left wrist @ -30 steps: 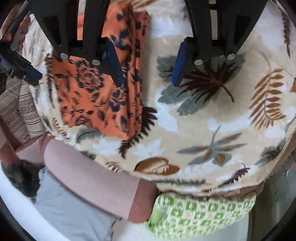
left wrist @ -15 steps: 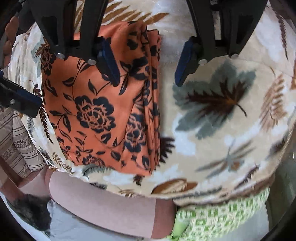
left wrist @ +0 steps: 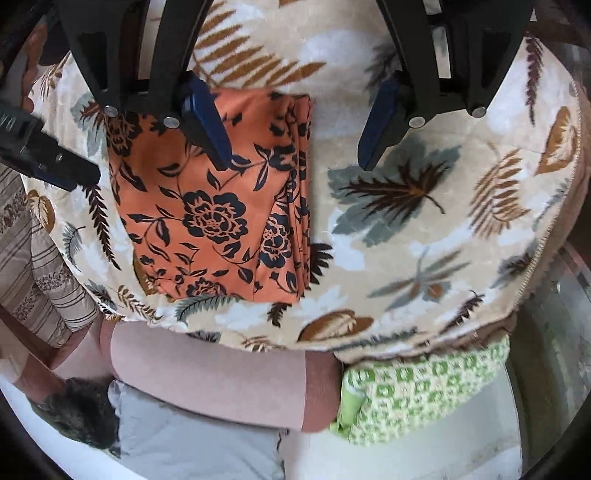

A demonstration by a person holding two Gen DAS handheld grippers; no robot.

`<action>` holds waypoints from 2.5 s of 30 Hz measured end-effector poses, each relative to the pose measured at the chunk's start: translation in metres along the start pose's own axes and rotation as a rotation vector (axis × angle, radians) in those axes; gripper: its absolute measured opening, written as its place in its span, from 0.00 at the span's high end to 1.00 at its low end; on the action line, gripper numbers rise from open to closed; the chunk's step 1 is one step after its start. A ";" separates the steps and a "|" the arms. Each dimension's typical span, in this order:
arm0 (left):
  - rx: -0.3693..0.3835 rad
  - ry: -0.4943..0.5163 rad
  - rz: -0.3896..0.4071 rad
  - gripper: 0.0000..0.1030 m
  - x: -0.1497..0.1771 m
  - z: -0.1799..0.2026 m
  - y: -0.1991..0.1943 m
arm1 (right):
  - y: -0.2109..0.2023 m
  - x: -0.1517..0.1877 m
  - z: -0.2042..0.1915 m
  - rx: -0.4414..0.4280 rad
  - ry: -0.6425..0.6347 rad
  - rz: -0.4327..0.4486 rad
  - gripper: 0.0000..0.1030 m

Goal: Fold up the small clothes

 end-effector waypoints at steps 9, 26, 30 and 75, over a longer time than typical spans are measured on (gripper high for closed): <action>-0.069 0.061 0.131 0.19 0.046 0.015 -0.067 | -0.051 0.056 0.020 0.137 -0.004 0.146 0.13; -0.151 -0.057 0.085 0.19 0.074 -0.025 -0.070 | 0.052 0.002 -0.003 0.052 -0.009 -0.024 0.13; -0.154 -0.068 0.085 0.19 0.067 -0.027 -0.068 | 0.049 -0.035 -0.008 0.017 0.000 0.022 0.13; -0.087 0.022 0.168 0.09 0.055 0.046 -0.099 | -0.111 0.083 0.000 0.176 -0.100 0.255 0.10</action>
Point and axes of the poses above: each gripper's, at about its wrist camera, not at the fingertips, and y roughly the way its jaws point, z to its right, x to its underside, the point moved 2 cm from there along y, roughly the way its jaws point, and after that the axes turned 15 degrees about x, right-handed, at the moved point
